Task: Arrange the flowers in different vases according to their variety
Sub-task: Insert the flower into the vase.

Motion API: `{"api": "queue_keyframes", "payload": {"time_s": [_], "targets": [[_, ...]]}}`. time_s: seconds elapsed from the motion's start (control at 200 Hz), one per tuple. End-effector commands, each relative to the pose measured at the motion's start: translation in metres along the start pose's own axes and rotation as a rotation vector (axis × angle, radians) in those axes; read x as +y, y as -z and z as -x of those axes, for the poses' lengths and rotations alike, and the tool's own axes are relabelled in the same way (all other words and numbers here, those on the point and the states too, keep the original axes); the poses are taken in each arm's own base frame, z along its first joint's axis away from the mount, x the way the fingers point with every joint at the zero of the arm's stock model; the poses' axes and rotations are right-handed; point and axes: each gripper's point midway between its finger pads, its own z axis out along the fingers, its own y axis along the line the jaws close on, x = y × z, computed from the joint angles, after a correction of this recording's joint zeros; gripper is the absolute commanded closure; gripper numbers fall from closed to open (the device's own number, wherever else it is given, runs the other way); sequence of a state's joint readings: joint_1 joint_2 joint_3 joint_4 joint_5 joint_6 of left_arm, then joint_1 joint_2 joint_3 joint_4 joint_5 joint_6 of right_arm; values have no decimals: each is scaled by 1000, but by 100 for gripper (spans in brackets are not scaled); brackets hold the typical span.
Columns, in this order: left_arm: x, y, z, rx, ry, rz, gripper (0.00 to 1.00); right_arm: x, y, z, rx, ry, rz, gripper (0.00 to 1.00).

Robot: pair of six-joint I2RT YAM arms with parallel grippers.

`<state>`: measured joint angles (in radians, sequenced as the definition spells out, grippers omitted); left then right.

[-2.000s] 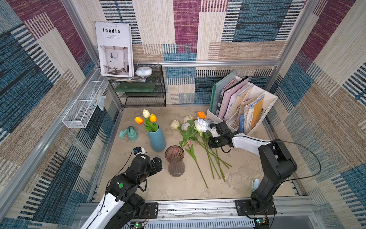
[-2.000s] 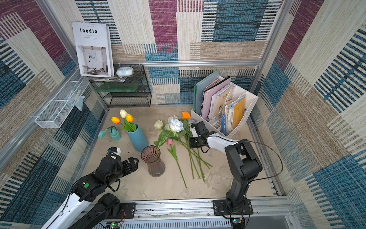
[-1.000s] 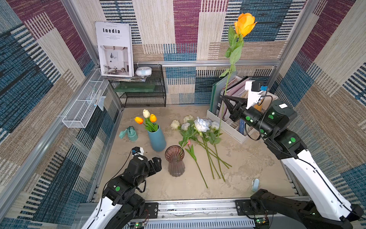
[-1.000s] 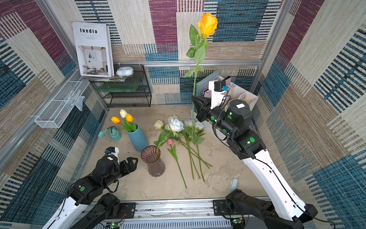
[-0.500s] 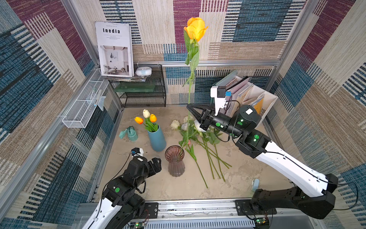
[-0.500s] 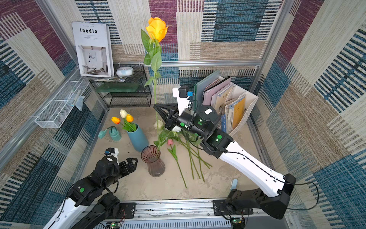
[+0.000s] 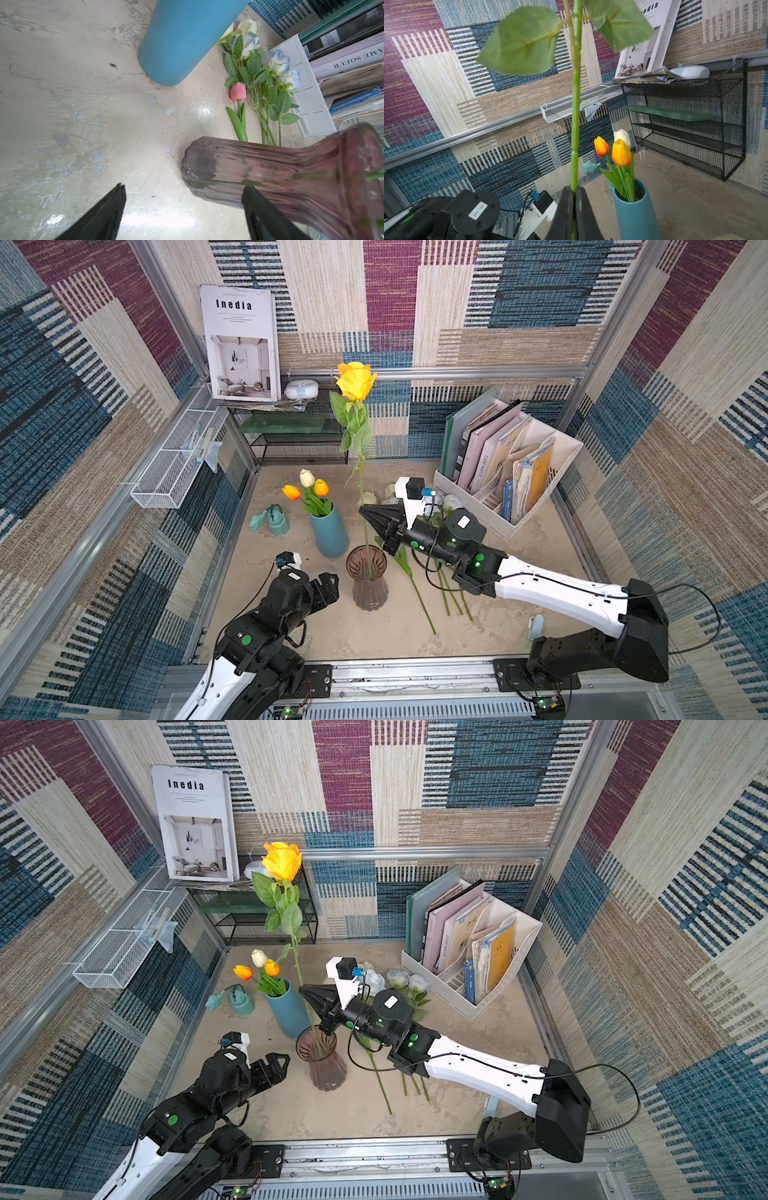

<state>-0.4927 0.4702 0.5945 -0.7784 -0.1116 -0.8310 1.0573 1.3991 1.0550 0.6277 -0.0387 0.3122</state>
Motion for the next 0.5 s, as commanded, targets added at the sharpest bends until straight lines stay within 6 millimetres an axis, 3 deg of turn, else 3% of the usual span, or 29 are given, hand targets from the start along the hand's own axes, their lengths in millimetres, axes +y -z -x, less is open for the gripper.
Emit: {"api": "queue_keyframes", "payload": {"time_s": [0.0, 0.225, 0.311, 0.496], "targets": [[0, 0, 0, -1, 3, -3, 7, -1, 2, 3, -64, 16, -18, 100], [0, -1, -1, 4, 7, -7, 7, 0, 10, -27, -14, 5, -40, 100], [-1, 0, -1, 1, 6, -9, 8, 3, 14, -39, 13, -2, -46, 79], [-7, 5, 7, -7, -22, -12, 7, 5, 26, -42, 49, -22, -63, 57]]}}
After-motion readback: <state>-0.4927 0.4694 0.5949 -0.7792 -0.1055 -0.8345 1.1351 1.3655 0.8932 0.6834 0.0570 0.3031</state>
